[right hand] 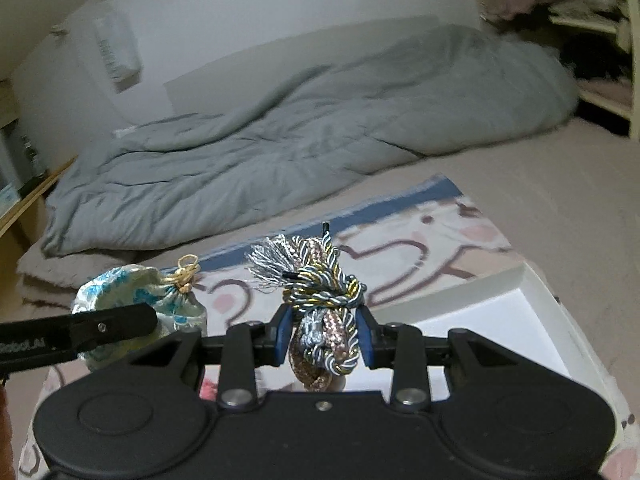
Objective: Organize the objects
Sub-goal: 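Carry the pouch and cord into the white box with both tools, then open both tools to release the pouch and cord in the box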
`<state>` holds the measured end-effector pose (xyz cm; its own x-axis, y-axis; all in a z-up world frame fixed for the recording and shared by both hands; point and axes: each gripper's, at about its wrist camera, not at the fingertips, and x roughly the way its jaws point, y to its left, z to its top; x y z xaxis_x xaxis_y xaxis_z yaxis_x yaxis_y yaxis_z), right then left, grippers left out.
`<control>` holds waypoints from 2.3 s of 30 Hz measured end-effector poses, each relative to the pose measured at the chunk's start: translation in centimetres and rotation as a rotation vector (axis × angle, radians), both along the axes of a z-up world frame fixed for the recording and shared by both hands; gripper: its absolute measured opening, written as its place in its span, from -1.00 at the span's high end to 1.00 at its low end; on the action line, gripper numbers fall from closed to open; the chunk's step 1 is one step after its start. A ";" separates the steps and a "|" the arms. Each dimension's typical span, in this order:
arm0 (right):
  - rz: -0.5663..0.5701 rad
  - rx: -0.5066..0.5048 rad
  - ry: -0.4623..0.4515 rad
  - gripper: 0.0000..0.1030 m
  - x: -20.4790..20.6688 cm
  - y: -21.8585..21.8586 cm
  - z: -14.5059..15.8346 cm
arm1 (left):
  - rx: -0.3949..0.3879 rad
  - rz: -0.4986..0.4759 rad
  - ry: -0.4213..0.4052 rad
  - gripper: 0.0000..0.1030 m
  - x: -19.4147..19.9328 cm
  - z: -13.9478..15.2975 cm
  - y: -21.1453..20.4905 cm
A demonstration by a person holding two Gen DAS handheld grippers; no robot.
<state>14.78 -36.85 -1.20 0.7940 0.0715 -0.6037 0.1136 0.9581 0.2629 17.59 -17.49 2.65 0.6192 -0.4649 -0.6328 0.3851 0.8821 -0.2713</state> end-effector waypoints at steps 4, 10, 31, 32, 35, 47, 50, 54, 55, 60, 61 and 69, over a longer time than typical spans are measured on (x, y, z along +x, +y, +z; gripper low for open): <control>-0.047 -0.021 0.051 0.33 0.7 -1.9 -1.9 | -0.024 -0.058 0.046 0.37 1.4 -2.7 -2.3; -0.100 -0.048 0.131 0.33 1.5 -3.8 -4.8 | -0.057 -0.162 0.119 0.37 3.7 -7.9 -5.3; -0.089 0.006 0.194 0.27 4.5 -3.6 -9.0 | 0.001 -0.066 0.194 -0.27 7.7 -14.2 -4.7; -0.090 0.008 0.192 0.21 4.6 -3.5 -8.9 | 0.010 -0.066 0.188 -0.27 7.5 -14.0 -4.6; -0.097 0.002 0.187 0.13 4.5 -3.4 -8.7 | 0.033 -0.062 0.180 -0.27 7.1 -13.7 -4.4; -0.101 0.012 0.224 0.14 3.4 -4.1 -8.9 | 0.093 -0.010 0.258 0.74 6.9 -13.9 -2.8; -0.095 0.017 0.231 0.16 3.5 -4.1 -9.0 | 0.110 -0.013 0.250 0.76 6.9 -14.3 -3.6; -0.087 0.014 0.235 0.18 3.5 -4.0 -9.1 | 0.134 -0.042 0.240 0.78 7.0 -14.7 -5.4; -0.088 0.015 0.236 0.18 3.5 -4.1 -9.1 | 0.147 -0.050 0.234 0.79 7.0 -14.8 -5.9; -0.090 0.023 0.248 0.20 3.4 -4.3 -9.4 | 0.189 -0.042 0.209 0.76 7.0 -15.1 -6.3; -0.088 0.022 0.249 0.20 3.3 -4.4 -9.5 | 0.185 -0.033 0.210 0.73 7.0 -15.0 -6.0; -0.077 0.021 0.246 0.20 2.8 -4.2 -9.1 | 0.183 -0.005 0.191 0.23 6.3 -13.2 -4.6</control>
